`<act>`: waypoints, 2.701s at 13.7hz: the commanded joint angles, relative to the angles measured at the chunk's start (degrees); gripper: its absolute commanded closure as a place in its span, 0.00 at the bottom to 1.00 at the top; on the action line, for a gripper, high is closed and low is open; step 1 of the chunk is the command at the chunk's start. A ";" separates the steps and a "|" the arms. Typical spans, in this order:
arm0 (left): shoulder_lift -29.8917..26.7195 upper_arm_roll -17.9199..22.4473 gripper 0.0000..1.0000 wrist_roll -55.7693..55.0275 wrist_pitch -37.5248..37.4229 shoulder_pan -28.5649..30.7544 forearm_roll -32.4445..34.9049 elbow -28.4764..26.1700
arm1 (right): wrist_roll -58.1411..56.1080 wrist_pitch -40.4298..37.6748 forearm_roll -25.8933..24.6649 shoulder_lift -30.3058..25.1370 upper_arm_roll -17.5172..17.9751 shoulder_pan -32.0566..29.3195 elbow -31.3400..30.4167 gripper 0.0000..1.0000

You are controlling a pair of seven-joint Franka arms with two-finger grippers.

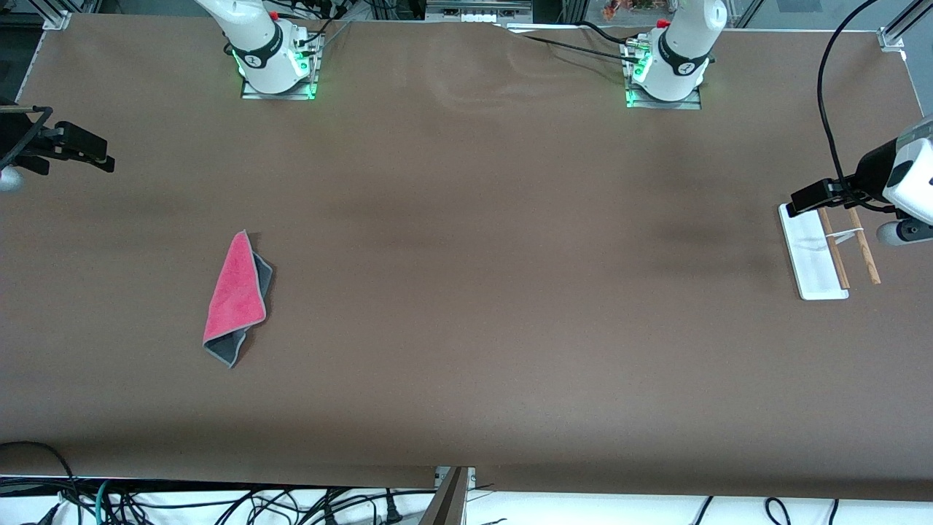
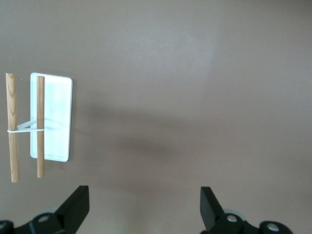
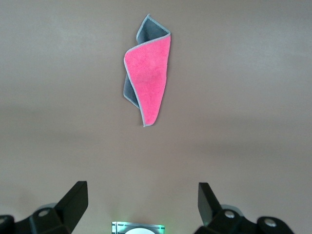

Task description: Pass towel and hang on rack

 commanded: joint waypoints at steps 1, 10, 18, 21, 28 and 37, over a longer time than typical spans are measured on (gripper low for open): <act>0.59 0.07 0.00 0.96 -0.85 0.28 -1.02 1.36 | -0.80 0.01 -0.38 0.05 0.49 -0.58 0.69 0.00; 0.60 -0.02 0.00 0.96 -0.85 0.28 -1.02 1.36 | -0.89 0.01 -0.38 0.05 0.49 -0.67 0.69 0.00; 0.68 -0.02 0.00 0.96 -0.85 0.28 -1.02 1.36 | -0.98 0.01 -0.47 0.05 0.40 -0.67 0.69 0.00; 0.68 -0.02 0.00 0.96 -0.85 0.28 -1.02 1.36 | -0.98 0.01 -0.47 0.05 0.49 -0.67 0.69 0.00; 0.68 -0.02 0.00 0.96 -0.85 0.37 -1.10 1.27 | -0.98 0.18 -0.47 0.05 0.49 -0.58 0.69 0.00; 0.68 -0.02 0.00 0.96 -0.94 0.28 -1.10 1.27 | -0.98 0.98 -0.47 1.62 0.49 -0.58 0.69 0.00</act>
